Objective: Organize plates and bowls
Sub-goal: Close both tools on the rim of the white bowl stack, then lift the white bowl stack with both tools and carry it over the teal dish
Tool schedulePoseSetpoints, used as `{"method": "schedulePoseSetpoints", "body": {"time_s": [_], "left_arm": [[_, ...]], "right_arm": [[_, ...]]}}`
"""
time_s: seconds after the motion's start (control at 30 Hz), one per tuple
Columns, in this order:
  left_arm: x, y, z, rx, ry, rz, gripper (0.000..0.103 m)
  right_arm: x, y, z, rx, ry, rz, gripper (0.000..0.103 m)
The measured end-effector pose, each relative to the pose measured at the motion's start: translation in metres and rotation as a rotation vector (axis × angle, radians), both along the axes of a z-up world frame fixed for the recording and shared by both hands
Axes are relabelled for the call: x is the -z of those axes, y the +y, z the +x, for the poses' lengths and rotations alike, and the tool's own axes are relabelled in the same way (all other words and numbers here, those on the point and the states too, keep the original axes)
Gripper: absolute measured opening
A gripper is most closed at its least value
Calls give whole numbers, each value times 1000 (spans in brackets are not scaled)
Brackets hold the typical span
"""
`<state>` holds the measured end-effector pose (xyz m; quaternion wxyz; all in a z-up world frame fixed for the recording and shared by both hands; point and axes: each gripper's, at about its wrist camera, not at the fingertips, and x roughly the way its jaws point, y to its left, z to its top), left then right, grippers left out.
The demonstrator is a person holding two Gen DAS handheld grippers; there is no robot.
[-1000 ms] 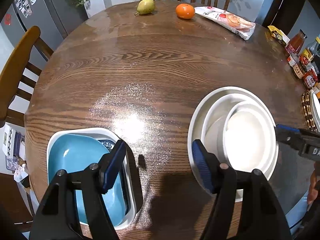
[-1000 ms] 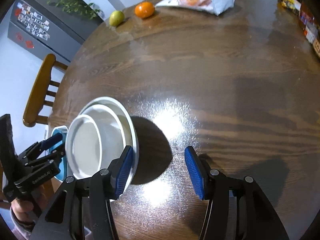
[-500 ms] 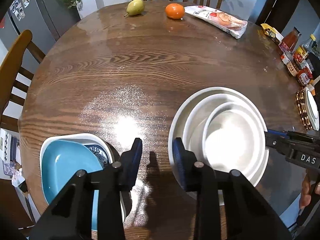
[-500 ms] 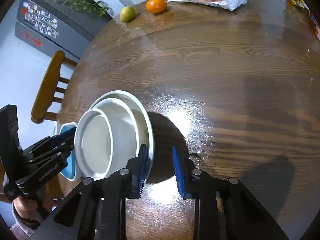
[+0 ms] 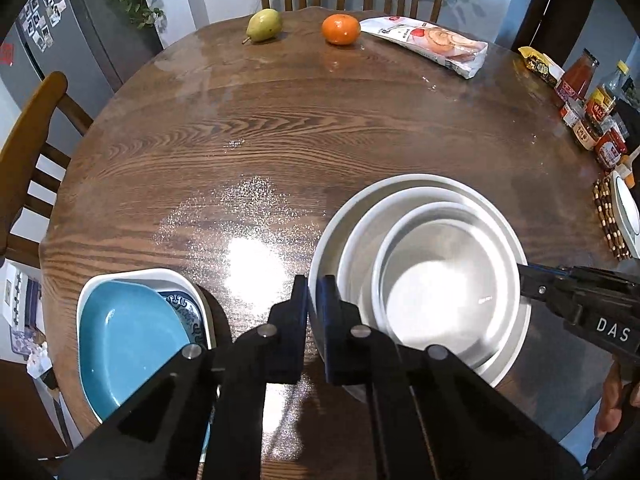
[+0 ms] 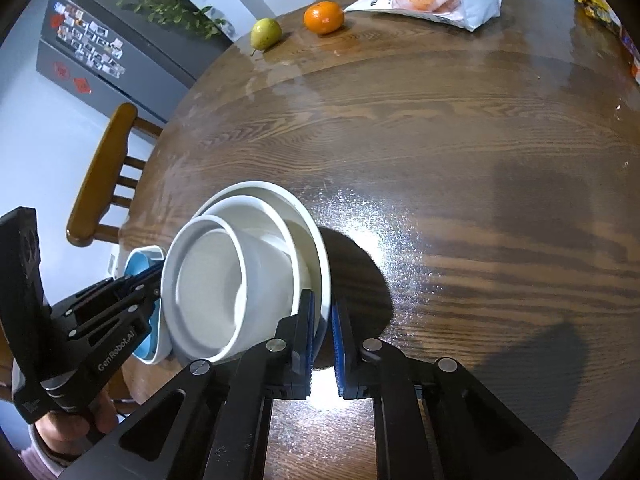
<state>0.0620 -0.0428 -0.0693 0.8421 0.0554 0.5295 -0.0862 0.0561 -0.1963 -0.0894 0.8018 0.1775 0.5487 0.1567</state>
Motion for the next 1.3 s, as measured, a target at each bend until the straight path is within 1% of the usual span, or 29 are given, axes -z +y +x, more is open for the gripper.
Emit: {"method": "schedulePoseSetpoints", "body": {"time_s": [0.73,1.07,1.3], "left_arm": [[-2,1,-6,-30,-19,-30,1],[-15,4,-11,-43,-65,-32,1],[-27,10,-15,-61,-105,-37,2]], "right_arm": [[-3,6,-7,29,-28,-39,11],[-13,6,-9,30,-59,-39,11],[-30,11,-11,21,-100,-42,11]]}}
